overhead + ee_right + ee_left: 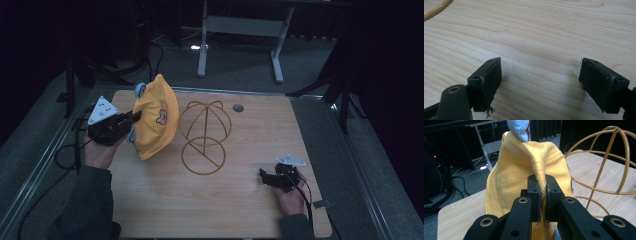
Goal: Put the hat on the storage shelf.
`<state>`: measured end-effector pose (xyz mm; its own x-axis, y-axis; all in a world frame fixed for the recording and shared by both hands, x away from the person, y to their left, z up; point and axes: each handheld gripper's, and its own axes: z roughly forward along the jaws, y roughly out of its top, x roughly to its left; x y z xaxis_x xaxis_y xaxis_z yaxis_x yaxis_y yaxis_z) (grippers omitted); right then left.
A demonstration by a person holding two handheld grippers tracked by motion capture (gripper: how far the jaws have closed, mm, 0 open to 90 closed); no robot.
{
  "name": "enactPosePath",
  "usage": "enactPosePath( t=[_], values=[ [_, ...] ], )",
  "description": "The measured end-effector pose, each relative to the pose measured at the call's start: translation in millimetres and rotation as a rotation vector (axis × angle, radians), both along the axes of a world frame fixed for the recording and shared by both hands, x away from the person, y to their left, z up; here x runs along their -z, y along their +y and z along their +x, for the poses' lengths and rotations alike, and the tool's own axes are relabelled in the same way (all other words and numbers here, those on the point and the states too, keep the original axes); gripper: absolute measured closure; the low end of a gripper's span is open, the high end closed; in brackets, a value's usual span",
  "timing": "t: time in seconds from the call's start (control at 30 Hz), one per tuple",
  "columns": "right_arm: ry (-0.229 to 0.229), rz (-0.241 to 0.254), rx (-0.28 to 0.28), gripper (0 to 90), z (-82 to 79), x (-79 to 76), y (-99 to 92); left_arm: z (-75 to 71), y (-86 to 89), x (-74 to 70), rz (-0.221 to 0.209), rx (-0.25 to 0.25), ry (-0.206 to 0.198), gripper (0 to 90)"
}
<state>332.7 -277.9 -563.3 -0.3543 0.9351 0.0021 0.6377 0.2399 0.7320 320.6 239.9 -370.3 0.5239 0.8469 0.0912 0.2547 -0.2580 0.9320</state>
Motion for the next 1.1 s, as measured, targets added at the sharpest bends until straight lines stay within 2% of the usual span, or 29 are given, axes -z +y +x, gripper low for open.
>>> enactPosePath(
  t=[0.17, 0.23, 0.43, 1.1],
  values=[
    [-0.001, -0.002, -0.002, 18.2, 0.0, 0.0, -0.2, -0.4, 2.7, -4.2, -0.007, 0.014, -0.007, 85.1],
    [0.000, -0.002, -0.001, 18.2, 0.0, 0.0, -0.1, 0.2, 7.2, -5.8, -0.034, 0.043, -0.012, 85.1],
    [-0.001, -0.002, -0.001, 18.2, 0.0, 0.0, -0.2, 0.0, 13.6, -7.5, -0.061, 0.075, -0.020, 85.1],
    [-0.001, -0.002, -0.001, 18.2, 0.1, 0.0, -0.2, -2.6, 22.3, -14.2, -0.080, 0.164, -0.031, 85.1]
  ],
)
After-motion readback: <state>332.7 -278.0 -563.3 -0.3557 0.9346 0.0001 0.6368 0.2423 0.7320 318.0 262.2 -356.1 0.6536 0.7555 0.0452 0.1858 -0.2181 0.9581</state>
